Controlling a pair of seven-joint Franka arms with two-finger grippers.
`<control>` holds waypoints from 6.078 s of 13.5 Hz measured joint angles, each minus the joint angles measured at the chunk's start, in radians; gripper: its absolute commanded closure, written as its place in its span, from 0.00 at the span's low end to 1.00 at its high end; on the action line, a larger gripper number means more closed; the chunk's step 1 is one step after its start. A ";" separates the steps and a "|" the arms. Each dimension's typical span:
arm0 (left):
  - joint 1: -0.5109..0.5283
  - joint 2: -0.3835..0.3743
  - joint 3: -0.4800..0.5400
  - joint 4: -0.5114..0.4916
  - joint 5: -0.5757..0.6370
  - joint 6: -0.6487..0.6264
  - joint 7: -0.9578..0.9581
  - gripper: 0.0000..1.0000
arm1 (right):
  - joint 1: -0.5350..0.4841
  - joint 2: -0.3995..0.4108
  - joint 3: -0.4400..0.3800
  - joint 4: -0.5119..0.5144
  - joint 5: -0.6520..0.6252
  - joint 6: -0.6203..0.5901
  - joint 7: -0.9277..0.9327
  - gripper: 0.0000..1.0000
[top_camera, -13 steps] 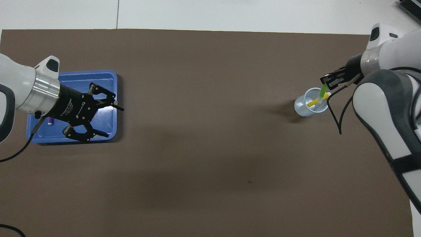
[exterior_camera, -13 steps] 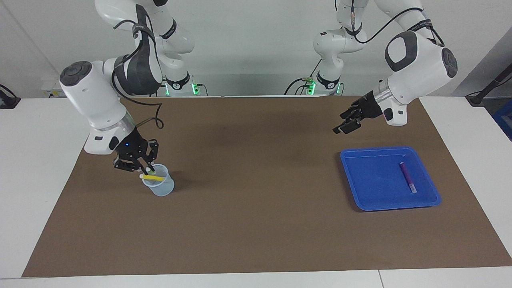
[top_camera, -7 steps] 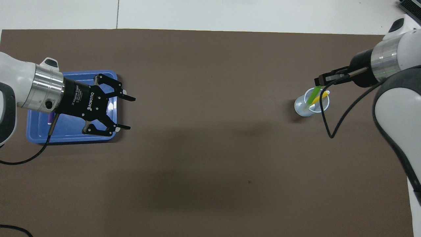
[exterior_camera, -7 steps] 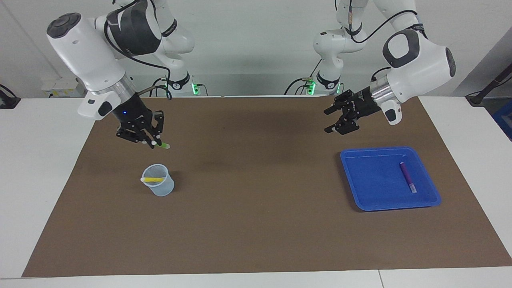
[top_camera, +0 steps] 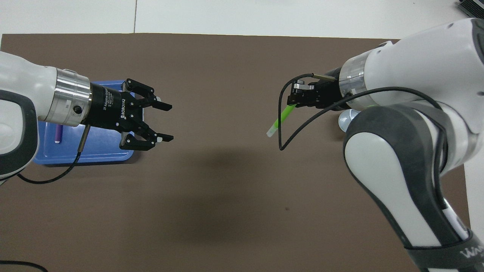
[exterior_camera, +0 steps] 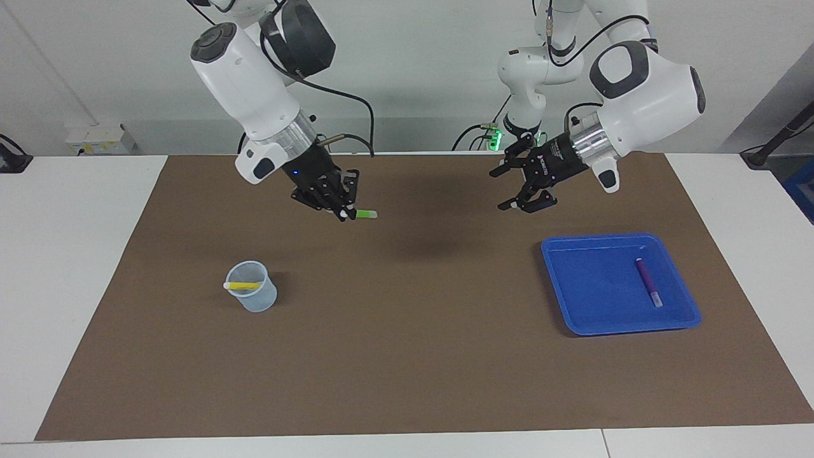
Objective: Right arm passes pens to left for tray arrangement
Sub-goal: 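Lift the green pen toward the left gripper while the left gripper opens, then close the left gripper on the green pen held by the right gripper, then carry the green pen to the tray while the right gripper returns to the cup, then lower the green pen into the blue tray with the left gripper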
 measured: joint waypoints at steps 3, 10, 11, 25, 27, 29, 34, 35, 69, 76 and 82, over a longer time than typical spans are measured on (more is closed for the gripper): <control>-0.032 0.000 -0.001 0.000 0.000 0.035 -0.086 0.26 | 0.102 0.036 0.001 0.000 0.014 0.138 0.206 0.96; -0.116 0.012 0.006 -0.015 0.002 0.206 -0.118 0.27 | 0.255 0.097 0.001 0.000 0.014 0.321 0.458 0.96; -0.101 0.013 0.013 -0.019 0.003 0.205 -0.086 0.27 | 0.255 0.097 0.001 0.000 0.014 0.321 0.462 0.96; -0.119 -0.023 0.004 -0.152 0.008 0.310 0.012 0.31 | 0.254 0.105 -0.004 0.000 0.014 0.321 0.462 0.96; -0.145 -0.023 0.003 -0.174 0.008 0.352 0.011 0.31 | 0.254 0.105 -0.004 0.000 0.014 0.321 0.462 0.96; -0.158 -0.024 0.003 -0.184 0.008 0.358 0.011 0.49 | 0.254 0.106 -0.004 0.000 0.014 0.321 0.462 0.96; -0.157 -0.029 0.009 -0.185 0.008 0.345 0.013 0.70 | 0.254 0.106 -0.004 0.000 0.014 0.321 0.462 0.96; -0.157 -0.030 0.010 -0.185 0.008 0.342 0.014 0.77 | 0.254 0.106 -0.004 0.000 0.014 0.321 0.462 0.96; 0.136 -0.024 0.027 -0.263 0.705 0.350 1.705 1.00 | -0.388 0.139 -0.029 -0.090 -0.081 0.002 -0.896 0.00; 0.201 0.107 0.028 -0.281 0.833 0.582 1.815 1.00 | -0.422 0.148 -0.028 -0.201 -0.031 0.086 -0.994 0.16; 0.267 0.226 0.028 -0.283 0.835 0.701 1.815 1.00 | -0.430 0.146 -0.027 -0.208 -0.029 0.111 -0.995 0.35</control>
